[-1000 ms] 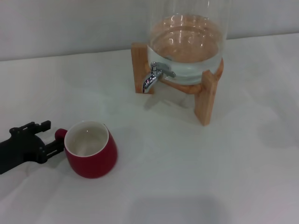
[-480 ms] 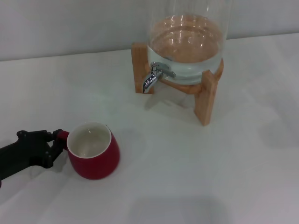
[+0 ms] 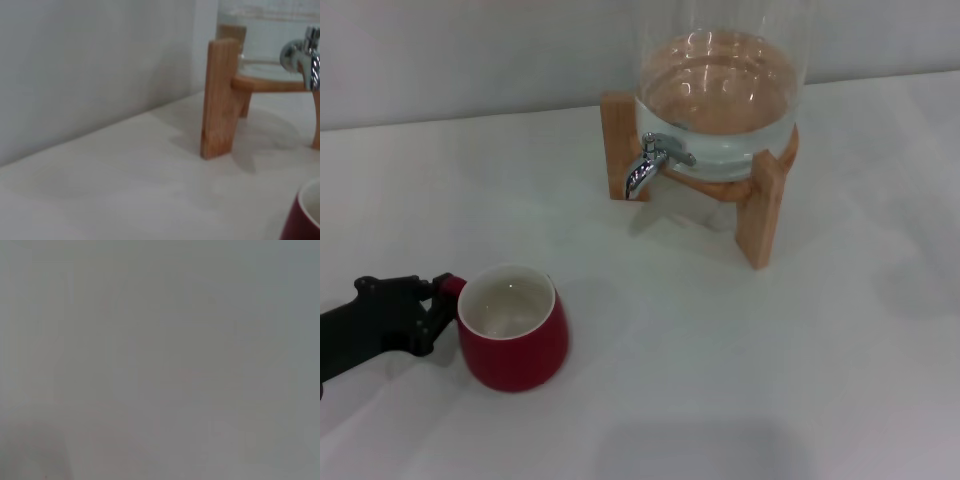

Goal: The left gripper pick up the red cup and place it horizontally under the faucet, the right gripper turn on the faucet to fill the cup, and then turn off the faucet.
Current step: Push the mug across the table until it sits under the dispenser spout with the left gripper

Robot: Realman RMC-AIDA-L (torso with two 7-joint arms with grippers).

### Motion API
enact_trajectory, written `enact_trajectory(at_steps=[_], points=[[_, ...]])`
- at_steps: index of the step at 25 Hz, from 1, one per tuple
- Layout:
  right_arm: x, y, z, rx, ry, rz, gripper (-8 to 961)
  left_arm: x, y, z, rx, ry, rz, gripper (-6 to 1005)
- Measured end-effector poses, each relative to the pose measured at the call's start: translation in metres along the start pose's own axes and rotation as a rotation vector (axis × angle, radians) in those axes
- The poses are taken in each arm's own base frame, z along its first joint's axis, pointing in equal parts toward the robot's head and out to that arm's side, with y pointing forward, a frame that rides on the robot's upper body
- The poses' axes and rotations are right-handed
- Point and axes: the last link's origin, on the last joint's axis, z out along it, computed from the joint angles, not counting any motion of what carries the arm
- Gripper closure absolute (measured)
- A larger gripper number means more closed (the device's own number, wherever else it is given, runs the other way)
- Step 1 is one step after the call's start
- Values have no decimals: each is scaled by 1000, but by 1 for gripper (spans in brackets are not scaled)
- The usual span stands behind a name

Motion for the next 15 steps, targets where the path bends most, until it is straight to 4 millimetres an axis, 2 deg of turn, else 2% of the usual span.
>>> enact_trajectory(at_steps=[8, 15], points=[[-1, -1, -1, 6, -4, 1, 231, 9, -3, 0, 14, 55, -24, 863], [-1, -2, -2, 11, -7, 3, 231, 20, -4, 9, 6, 66, -6, 863]])
